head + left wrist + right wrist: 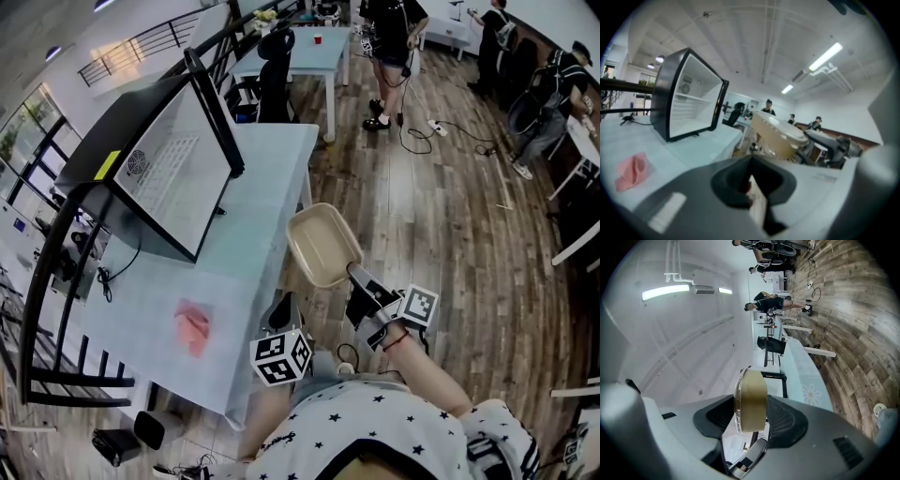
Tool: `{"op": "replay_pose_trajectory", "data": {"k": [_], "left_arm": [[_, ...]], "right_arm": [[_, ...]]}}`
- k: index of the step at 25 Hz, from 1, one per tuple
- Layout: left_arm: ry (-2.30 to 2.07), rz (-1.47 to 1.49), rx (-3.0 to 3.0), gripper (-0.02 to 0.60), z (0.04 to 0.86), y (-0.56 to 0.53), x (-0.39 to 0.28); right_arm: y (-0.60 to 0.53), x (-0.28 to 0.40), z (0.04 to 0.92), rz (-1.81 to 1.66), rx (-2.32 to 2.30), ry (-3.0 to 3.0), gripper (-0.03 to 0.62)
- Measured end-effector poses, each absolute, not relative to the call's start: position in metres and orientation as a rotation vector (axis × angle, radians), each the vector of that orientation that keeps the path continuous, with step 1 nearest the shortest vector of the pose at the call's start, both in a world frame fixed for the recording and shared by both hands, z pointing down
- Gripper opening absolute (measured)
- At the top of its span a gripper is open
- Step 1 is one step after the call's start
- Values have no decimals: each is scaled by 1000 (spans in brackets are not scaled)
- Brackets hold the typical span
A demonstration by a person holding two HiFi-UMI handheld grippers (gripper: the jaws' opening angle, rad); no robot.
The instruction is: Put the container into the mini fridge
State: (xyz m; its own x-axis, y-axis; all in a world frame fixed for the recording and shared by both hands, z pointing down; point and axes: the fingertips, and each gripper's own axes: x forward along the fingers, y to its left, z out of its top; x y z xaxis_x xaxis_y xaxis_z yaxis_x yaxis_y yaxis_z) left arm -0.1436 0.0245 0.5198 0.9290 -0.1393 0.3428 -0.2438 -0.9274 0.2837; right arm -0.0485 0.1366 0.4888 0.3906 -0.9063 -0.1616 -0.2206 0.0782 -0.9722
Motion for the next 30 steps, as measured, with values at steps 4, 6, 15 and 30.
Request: {"op": "replay_pose_trajectory", "data": {"k": [4, 6, 15, 30], "left_arm": [[-301, 458, 2754, 6, 522, 28, -150], [-310, 457, 2746, 6, 524, 29, -152], [-354, 470, 2721, 6, 532, 22, -156], [-359, 507, 2693, 6, 548, -12, -81]], "right_arm": [[140, -53, 491, -720, -1423, 1091, 219], [141, -54, 493, -729, -1417, 1088, 219], [137, -47, 501, -742, -1407, 1073, 219], [108, 29, 502, -746, -1414, 1067, 219]]}}
